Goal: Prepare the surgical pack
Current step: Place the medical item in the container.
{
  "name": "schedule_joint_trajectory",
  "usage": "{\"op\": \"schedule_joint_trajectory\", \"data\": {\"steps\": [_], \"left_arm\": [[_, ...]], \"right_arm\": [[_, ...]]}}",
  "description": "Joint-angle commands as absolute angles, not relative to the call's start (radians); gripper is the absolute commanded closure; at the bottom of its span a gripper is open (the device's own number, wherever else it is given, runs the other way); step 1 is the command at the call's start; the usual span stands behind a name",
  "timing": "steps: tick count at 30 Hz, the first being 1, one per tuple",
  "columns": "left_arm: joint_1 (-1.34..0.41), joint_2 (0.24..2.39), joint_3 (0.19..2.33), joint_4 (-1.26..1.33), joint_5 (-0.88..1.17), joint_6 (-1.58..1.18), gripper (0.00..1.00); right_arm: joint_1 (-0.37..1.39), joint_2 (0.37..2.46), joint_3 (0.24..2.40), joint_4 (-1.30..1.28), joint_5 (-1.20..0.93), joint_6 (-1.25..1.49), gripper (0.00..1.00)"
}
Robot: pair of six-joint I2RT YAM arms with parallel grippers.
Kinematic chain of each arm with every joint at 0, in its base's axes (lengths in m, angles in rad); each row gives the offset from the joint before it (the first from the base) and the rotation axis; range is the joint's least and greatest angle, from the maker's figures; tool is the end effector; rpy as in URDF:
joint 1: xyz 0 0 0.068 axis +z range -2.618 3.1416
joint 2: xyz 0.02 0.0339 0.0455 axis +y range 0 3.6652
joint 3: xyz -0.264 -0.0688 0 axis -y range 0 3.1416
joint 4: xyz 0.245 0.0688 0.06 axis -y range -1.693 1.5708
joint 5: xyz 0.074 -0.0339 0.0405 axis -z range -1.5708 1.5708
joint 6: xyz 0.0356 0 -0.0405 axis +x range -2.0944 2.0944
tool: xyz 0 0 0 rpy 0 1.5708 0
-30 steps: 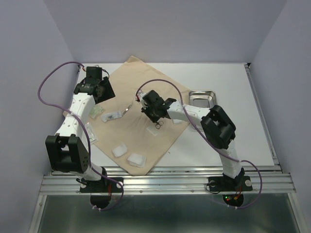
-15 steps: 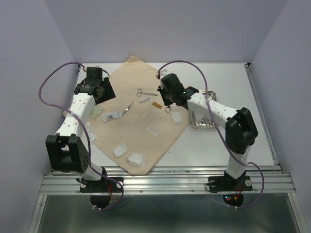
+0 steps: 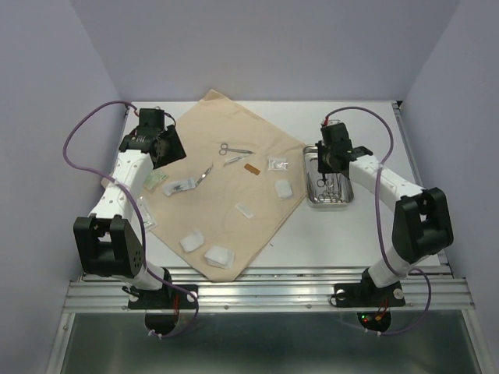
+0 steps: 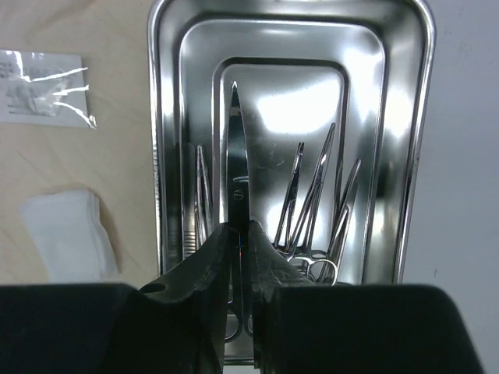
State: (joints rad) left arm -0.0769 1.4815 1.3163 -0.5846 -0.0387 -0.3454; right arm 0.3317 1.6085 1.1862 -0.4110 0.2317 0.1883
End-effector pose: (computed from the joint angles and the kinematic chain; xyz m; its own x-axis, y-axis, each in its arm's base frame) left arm 0.3273 -0.0238 0.3207 -0.6558 -0.2888 -0.6975 -0.1844 0.9572 -0.2230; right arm 0.3346 0.1066 0.2512 -0.7194 -0.0551 -0.6924 -0.0369 0.9985 -0.0411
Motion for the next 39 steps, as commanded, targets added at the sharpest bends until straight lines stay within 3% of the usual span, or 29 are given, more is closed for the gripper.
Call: {"op": "schedule_joint_trajectory", "data": {"steps": [1, 9, 14, 17, 18, 21, 28, 39], "left_arm": [[-0.074, 1.44, 1.304, -0.574, -0.035, -0.339, 0.34], [-0.074, 1.434, 1.296, -0.577, -0.044, -0.339, 0.34], [-0.075, 1.447, 1.304, -0.574, -0.048, -0.347, 0.34], [-0.078, 1.46, 1.318, -0.577, -0.044, -0.345, 0.33], [-0.081, 1.463, 1.324, -0.577, -0.044, -0.345, 0.33], [-0.1, 1.483, 1.351, -0.58, -0.046, -0.347, 0.33], [-0.172, 1.571, 1.448, -0.577, -0.011, -0.36, 0.3], [-0.377, 2.021, 1.925, -0.637, -0.038, -0.308, 0.31]], "right_arm": [[0.325, 1.63, 1.158, -0.35, 0.224, 0.204, 0.93], [0.316, 1.718, 1.147, -0.311, 0.209, 0.207, 0.92], [0.316, 1.729, 1.117, -0.296, 0.193, 0.225, 0.86], [0.316, 1.723, 1.106, -0.296, 0.184, 0.23, 0.73], [0.316, 1.717, 1.104, -0.301, 0.189, 0.232, 0.58], [0.316, 1.689, 1.114, -0.317, 0.208, 0.232, 0.48], [0.316, 1.622, 1.196, -0.368, 0.245, 0.215, 0.47], [0.316, 1.597, 1.269, -0.399, 0.172, 0.221, 0.47]]}}
